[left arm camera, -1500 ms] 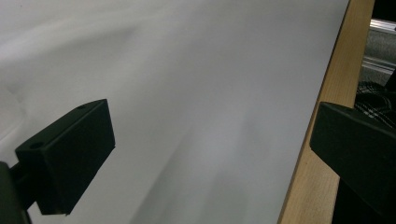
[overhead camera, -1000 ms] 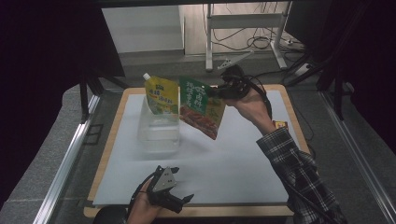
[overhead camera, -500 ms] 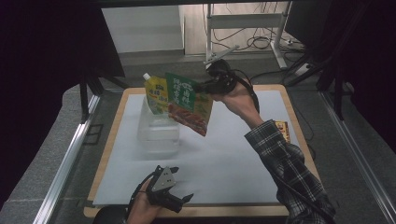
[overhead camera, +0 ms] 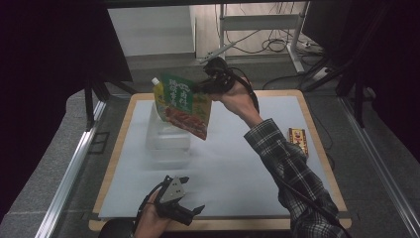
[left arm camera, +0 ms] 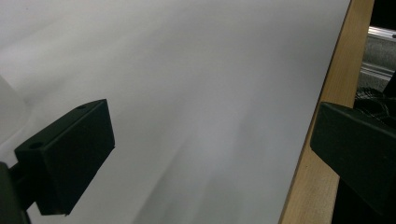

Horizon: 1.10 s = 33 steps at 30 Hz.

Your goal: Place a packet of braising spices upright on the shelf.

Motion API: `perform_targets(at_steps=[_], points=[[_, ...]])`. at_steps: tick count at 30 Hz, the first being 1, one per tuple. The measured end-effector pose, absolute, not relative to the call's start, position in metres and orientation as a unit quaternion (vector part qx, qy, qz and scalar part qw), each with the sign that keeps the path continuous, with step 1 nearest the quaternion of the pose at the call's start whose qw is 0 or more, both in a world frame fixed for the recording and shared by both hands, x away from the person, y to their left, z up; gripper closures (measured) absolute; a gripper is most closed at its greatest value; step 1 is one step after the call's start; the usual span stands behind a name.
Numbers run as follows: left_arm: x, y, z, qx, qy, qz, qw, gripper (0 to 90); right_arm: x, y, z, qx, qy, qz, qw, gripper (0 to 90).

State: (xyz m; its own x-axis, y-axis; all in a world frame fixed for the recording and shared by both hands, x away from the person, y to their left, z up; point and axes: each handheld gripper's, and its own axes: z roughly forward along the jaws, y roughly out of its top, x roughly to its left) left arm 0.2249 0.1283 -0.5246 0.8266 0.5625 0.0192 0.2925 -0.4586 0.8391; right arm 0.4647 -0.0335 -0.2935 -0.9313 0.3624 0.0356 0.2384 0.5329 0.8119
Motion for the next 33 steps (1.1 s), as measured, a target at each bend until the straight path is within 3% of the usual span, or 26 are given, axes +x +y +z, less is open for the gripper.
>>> perform_targets(at_steps=[33], points=[[0.225,0.129,-0.524,0.842,0.249,0.146,0.455,0.0,0.489,0.028,-0.311,0.145,0.879,0.450,0.064,89.2]])
